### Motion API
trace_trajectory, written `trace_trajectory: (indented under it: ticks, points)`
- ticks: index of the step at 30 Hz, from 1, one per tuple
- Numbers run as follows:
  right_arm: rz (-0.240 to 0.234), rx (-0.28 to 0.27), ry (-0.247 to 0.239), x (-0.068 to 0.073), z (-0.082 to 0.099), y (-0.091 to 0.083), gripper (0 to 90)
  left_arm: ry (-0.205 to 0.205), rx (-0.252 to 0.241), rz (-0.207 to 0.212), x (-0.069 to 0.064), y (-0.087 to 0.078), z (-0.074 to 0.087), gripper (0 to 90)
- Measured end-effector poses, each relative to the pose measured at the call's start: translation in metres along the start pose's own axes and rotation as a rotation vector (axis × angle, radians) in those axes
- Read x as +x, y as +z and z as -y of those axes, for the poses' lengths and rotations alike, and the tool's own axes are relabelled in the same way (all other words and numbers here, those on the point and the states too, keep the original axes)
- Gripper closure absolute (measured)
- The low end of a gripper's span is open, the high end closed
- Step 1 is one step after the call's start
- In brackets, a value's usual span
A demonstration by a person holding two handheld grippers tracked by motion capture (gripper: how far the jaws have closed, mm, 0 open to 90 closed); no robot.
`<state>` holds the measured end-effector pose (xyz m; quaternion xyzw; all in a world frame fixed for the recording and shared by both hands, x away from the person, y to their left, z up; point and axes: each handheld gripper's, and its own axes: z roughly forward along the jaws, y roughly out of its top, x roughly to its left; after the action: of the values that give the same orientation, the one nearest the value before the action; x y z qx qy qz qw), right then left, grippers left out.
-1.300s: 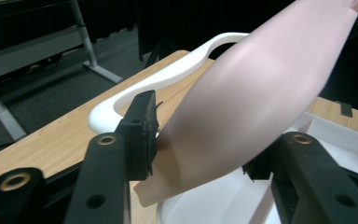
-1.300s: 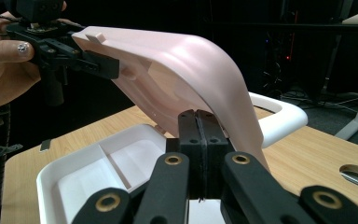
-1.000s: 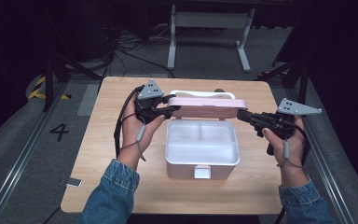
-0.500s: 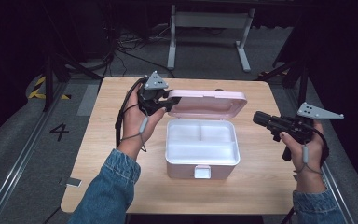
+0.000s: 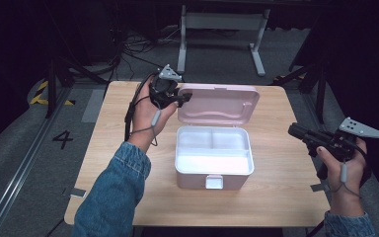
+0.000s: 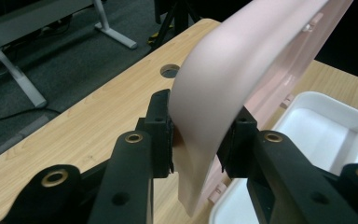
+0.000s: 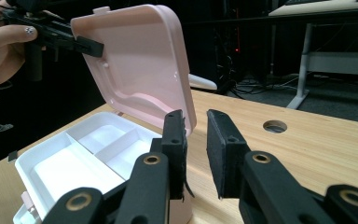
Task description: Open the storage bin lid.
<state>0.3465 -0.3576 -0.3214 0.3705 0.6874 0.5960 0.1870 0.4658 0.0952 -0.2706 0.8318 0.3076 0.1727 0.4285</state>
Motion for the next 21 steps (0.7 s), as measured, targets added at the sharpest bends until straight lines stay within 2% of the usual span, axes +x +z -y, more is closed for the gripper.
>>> trace_trajectory:
  ticks: [3, 9, 10, 11, 16, 21]
  points:
    - [0.003, -0.004, -0.002, -0.001, 0.000, -0.001, 77.8, -0.006, 0.017, -0.010, 0.003, 0.004, -0.004, 68.9]
    - [0.007, 0.006, -0.001, -0.003, 0.001, 0.001, 77.1, 0.022, 0.020, -0.039, 0.011, 0.016, -0.008, 65.1]
    - [0.006, 0.007, 0.002, -0.004, 0.001, 0.001, 77.1, 0.011, 0.033, -0.036, 0.012, 0.018, -0.009, 64.8]
    - [0.006, 0.008, 0.001, -0.004, 0.001, 0.001, 77.1, 0.019, 0.034, -0.040, 0.013, 0.019, -0.009, 64.3]
    - [0.004, 0.005, 0.007, -0.006, 0.001, 0.003, 76.9, -0.004, 0.043, -0.047, 0.019, 0.026, -0.011, 63.4]
    - [-0.005, 0.011, 0.007, -0.005, 0.001, 0.005, 76.1, -0.056, 0.040, -0.036, 0.027, 0.035, -0.012, 63.1]
